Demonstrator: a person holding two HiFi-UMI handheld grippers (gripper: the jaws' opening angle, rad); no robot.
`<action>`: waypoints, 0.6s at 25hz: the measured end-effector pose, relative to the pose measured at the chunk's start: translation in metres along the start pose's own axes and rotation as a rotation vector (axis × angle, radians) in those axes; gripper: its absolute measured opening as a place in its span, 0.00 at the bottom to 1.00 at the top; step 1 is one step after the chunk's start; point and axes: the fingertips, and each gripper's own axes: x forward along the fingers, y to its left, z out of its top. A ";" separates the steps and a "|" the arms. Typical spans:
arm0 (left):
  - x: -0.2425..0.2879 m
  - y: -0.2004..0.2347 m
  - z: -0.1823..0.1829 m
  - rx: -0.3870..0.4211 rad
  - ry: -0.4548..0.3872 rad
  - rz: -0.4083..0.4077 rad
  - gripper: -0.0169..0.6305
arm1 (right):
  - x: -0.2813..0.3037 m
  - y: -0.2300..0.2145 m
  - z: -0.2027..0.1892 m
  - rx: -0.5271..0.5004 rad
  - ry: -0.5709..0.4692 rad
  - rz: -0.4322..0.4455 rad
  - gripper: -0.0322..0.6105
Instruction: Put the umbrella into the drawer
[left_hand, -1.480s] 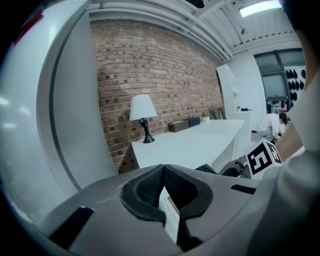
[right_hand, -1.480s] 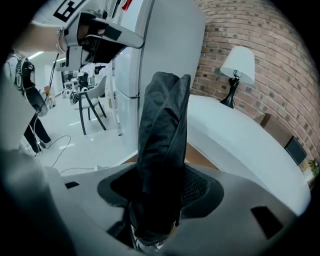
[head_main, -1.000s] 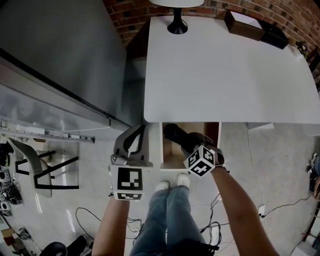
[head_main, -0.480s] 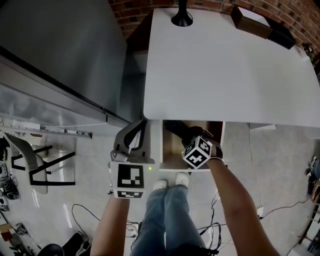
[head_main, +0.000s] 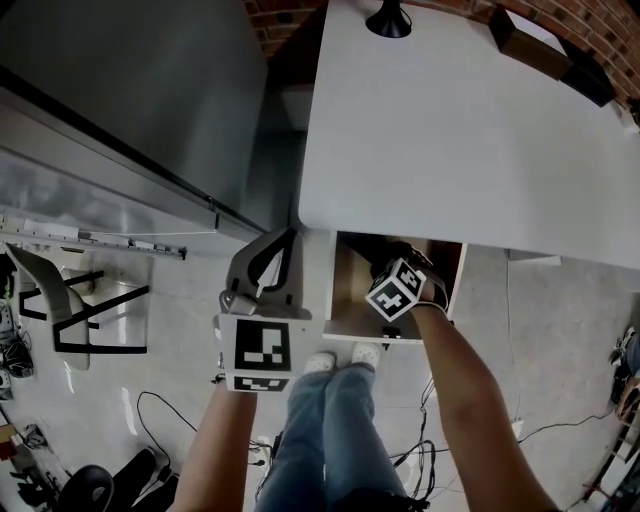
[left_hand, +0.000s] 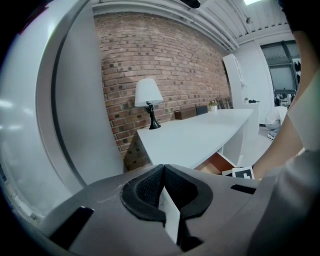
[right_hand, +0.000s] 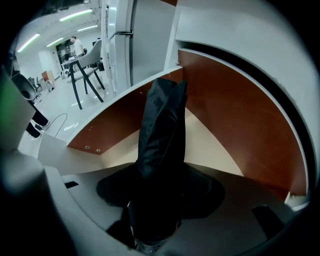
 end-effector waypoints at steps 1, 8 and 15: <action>0.000 0.001 -0.002 0.004 0.004 0.001 0.03 | 0.003 0.000 0.000 0.005 0.005 -0.007 0.43; 0.001 -0.001 -0.005 0.003 0.013 -0.006 0.03 | 0.015 -0.002 -0.005 0.057 0.049 -0.028 0.45; -0.002 -0.006 -0.005 0.000 0.031 -0.020 0.03 | -0.003 0.004 -0.015 0.088 0.088 -0.037 0.44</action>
